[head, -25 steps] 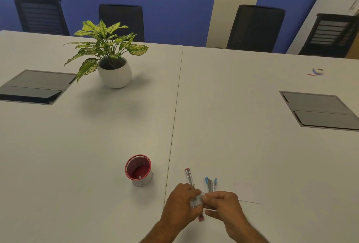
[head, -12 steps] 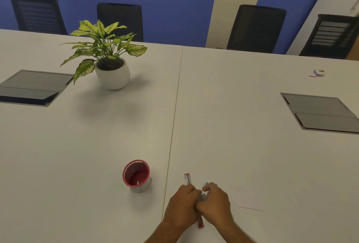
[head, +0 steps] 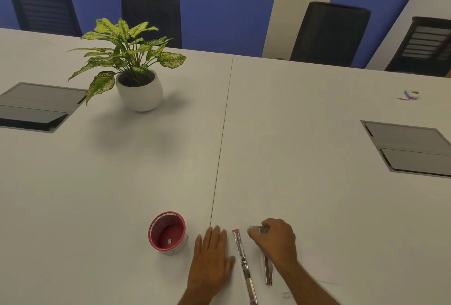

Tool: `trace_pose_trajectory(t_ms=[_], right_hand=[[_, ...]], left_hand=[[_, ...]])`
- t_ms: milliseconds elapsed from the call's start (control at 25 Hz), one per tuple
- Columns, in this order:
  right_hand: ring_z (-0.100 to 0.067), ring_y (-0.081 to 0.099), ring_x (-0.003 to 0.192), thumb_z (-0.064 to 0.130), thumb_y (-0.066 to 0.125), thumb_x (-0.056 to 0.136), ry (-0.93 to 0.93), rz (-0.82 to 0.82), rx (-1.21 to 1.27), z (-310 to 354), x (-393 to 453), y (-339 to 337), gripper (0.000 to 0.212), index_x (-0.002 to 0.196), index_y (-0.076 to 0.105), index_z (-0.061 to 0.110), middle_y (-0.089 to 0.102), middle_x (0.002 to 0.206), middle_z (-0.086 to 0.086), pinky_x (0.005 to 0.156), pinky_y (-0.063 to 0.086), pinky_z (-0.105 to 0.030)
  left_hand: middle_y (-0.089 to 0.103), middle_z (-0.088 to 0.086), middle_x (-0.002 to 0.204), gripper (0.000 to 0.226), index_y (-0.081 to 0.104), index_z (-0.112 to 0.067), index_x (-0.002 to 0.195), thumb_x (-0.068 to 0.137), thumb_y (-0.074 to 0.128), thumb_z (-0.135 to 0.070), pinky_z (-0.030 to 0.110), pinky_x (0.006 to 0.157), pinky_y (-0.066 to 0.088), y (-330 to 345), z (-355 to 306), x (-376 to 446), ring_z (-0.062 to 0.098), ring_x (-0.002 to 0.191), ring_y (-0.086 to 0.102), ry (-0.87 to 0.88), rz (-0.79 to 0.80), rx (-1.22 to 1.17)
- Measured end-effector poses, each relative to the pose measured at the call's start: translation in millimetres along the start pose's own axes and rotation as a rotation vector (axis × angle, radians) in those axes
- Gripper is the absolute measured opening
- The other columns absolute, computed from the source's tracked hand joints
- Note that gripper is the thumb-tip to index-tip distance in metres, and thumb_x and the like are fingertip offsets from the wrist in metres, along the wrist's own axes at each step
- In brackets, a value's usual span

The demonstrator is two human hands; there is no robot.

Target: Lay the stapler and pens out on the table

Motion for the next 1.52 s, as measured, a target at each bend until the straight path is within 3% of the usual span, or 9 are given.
trace_pose_trajectory(t_ms=[80, 200, 520, 880, 1000, 1120, 1240, 1360, 1520], right_hand=[[-0.022, 0.066, 0.076, 0.049, 0.066, 0.061, 0.023, -0.010, -0.023, 4, 10, 3, 0.043, 0.080, 0.070, 0.011, 0.071, 0.079, -0.001, 0.067, 0.053, -0.030], [-0.024, 0.065, 0.086, 0.048, 0.067, 0.066, 0.054, 0.002, -0.050, 8, 22, 9, 0.040, 0.090, 0.066, 0.016, 0.069, 0.090, -0.001, 0.070, 0.050, -0.028], [-0.025, 0.064, 0.095, 0.052, 0.066, 0.071, 0.003, 0.031, -0.092, 4, 54, 33, 0.051, 0.104, 0.059, 0.014, 0.066, 0.102, -0.004, 0.080, 0.054, -0.034], [-0.024, 0.060, 0.101, 0.061, 0.067, 0.072, -0.037, 0.044, -0.147, -5, 62, 46, 0.060, 0.109, 0.058, 0.016, 0.063, 0.107, -0.002, 0.082, 0.051, -0.034], [-0.022, 0.055, 0.106, 0.062, 0.062, 0.077, -0.077, -0.036, -0.158, -8, 60, 42, 0.056, 0.113, 0.060, 0.020, 0.063, 0.111, 0.001, 0.082, 0.050, -0.034], [-0.017, 0.058, 0.097, 0.044, 0.062, 0.085, -0.248, -0.120, 0.015, -9, 42, 38, 0.032, 0.108, 0.064, 0.022, 0.065, 0.102, 0.007, 0.078, 0.050, -0.030], [-0.003, 0.055, 0.070, 0.035, 0.065, 0.077, -0.318, -0.070, 0.115, -17, 14, 37, 0.026, 0.100, 0.067, 0.023, 0.062, 0.086, 0.013, 0.072, 0.047, -0.022], [0.004, 0.048, 0.062, 0.032, 0.063, 0.064, -0.273, 0.017, 0.111, -32, -20, 42, 0.035, 0.098, 0.068, 0.024, 0.059, 0.079, 0.015, 0.068, 0.044, -0.017], [-0.007, 0.057, 0.085, 0.044, 0.060, 0.070, -0.079, 0.137, -0.003, -38, -54, 52, 0.037, 0.105, 0.061, 0.030, 0.056, 0.089, 0.013, 0.077, 0.044, -0.020]], left_hand=[[0.042, 0.010, 0.152, 0.069, 0.048, -0.014, 0.142, 0.095, 0.024, -0.059, 0.047, 0.114, 0.010, 13, 3, 3, 0.025, 0.143, 0.023, -0.015, 0.014, 0.014], [0.033, 0.010, 0.157, 0.074, 0.041, -0.014, 0.146, 0.093, 0.025, -0.062, 0.050, 0.114, 0.010, 19, 5, 4, 0.023, 0.147, 0.012, -0.041, -0.024, 0.004], [0.035, 0.009, 0.156, 0.074, 0.043, -0.015, 0.146, 0.092, 0.026, -0.063, 0.056, 0.111, 0.022, 30, 6, 12, 0.023, 0.147, 0.017, -0.039, -0.072, -0.001], [0.037, 0.009, 0.155, 0.074, 0.044, -0.014, 0.145, 0.092, 0.028, -0.062, 0.056, 0.110, 0.024, 29, 7, 13, 0.024, 0.145, 0.026, -0.018, -0.093, 0.012], [0.036, 0.010, 0.156, 0.074, 0.044, -0.013, 0.145, 0.092, 0.026, -0.062, 0.057, 0.110, 0.024, 29, 7, 12, 0.024, 0.145, 0.026, -0.018, -0.094, 0.016], [0.033, 0.010, 0.157, 0.073, 0.042, -0.013, 0.146, 0.092, 0.031, -0.061, 0.057, 0.111, 0.023, 30, 7, 11, 0.024, 0.146, 0.024, -0.015, -0.084, 0.017], [0.030, 0.011, 0.158, 0.073, 0.039, -0.013, 0.148, 0.094, 0.028, -0.061, 0.057, 0.112, 0.021, 30, 7, 10, 0.024, 0.147, 0.023, -0.011, -0.087, 0.023], [0.030, 0.011, 0.159, 0.073, 0.037, -0.012, 0.148, 0.095, 0.026, -0.060, 0.056, 0.114, 0.016, 30, 8, 9, 0.024, 0.148, 0.019, -0.002, -0.062, 0.029], [0.032, 0.010, 0.158, 0.070, 0.037, -0.013, 0.148, 0.097, 0.021, -0.057, 0.054, 0.114, 0.011, 28, 13, 9, 0.022, 0.148, 0.008, -0.014, -0.013, 0.064]])
Point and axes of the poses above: each hand's wrist, its own x-axis towards the middle knuckle, its own y-axis out of the palm, z = x × y, the point moved 1 cm from there along x, towards the middle knuckle
